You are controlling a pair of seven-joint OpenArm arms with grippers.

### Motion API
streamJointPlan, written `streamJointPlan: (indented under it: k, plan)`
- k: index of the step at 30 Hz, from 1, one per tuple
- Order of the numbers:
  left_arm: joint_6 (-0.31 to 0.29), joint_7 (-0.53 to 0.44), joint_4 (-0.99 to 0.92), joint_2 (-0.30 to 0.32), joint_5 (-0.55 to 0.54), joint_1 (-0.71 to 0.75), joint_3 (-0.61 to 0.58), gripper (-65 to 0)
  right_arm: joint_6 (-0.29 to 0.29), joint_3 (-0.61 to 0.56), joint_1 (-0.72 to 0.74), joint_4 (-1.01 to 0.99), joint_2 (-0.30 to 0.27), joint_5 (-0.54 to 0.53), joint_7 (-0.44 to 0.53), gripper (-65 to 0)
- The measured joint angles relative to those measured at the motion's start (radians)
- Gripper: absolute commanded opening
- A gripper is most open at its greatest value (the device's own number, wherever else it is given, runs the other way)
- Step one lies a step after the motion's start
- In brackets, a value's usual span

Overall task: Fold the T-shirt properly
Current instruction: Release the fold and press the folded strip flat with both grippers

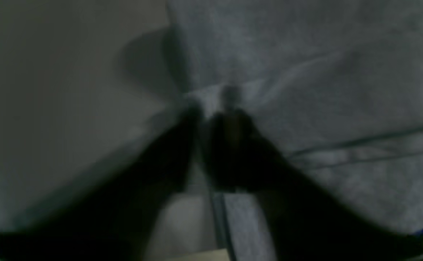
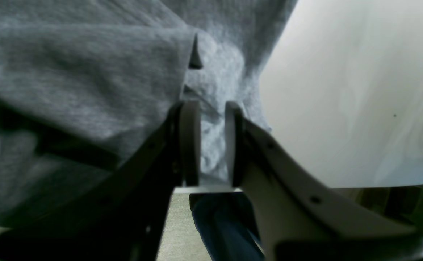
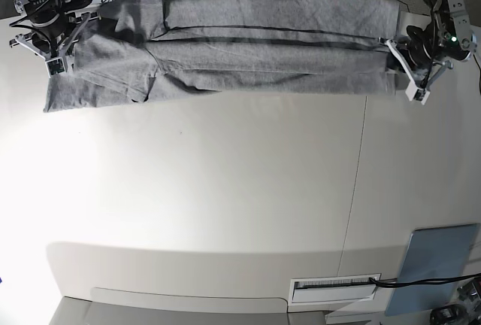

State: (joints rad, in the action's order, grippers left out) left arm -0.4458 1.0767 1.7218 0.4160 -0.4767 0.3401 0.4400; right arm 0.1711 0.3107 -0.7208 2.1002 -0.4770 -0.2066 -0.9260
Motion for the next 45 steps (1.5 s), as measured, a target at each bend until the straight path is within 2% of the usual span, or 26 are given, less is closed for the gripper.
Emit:
streamJointPlan:
  k: [2,11,14,17,19,21,23,25,28,33,34,41,45]
  plan:
    - [0.000,-0.020,-0.015,0.000,-0.002,0.000,0.001,-32.5,0.000,0.000,0.000,0.000,0.000,0.000,0.005,-52.3]
    - [0.000,-0.048,-0.020,0.003,-0.054,0.000,0.001,-32.6,0.000,0.000,0.000,0.000,0.000,0.000,0.019,-52.3]
    - [-0.001,-0.049,-0.021,0.028,-0.171,0.002,0.032,-32.6,0.000,0.000,0.000,0.000,0.000,0.000,0.019,-52.3]
    - [0.000,-0.013,-0.021,0.046,-0.302,-0.001,0.122,-32.6,-0.015,0.000,0.000,0.000,0.000,0.000,0.019,-52.3]
    - [-0.037,0.045,-0.020,0.048,-0.406,0.006,0.181,-32.6,-0.035,0.001,0.000,0.000,0.000,-0.005,0.026,-52.3]
    - [-0.056,0.070,-0.020,0.047,-0.477,0.033,0.211,-32.6,-0.043,0.002,0.000,0.000,-0.001,-0.073,0.030,-52.3]
    - [-0.064,0.063,-0.019,0.047,-0.478,0.075,0.222,-32.6,-0.039,0.002,0.000,-0.001,-0.002,-0.155,0.056,-52.3]
    - [-0.072,0.017,-0.020,0.044,-0.479,0.125,0.222,-32.6,-0.002,0.002,0.000,-0.001,-0.002,-0.197,0.071,-52.3]
    - [-0.071,-0.063,-0.021,0.025,-0.451,0.170,0.222,-32.6,0.053,-0.035,0.000,-0.001,-0.002,-0.211,0.071,-52.3]
    - [-0.037,-0.207,-0.021,0.007,-0.408,0.211,0.222,-32.6,0.074,-0.146,0.000,-0.001,-0.002,-0.211,0.093,-52.3]
    - [-0.023,-0.211,-0.021,0.008,-0.406,0.211,0.222,-32.6,0.080,-0.171,0.000,-0.001,-0.002,-0.211,0.093,-52.3]
    - [-0.023,-0.213,-0.021,0.008,-0.441,0.210,0.222,-32.6,0.080,-0.275,0.001,-0.001,-0.002,-0.178,0.093,-52.3]
    - [-0.053,-0.218,-0.021,-0.007,-0.444,0.205,0.222,-32.6,0.080,-0.286,0.001,-0.001,-0.002,-0.170,0.094,-52.3]
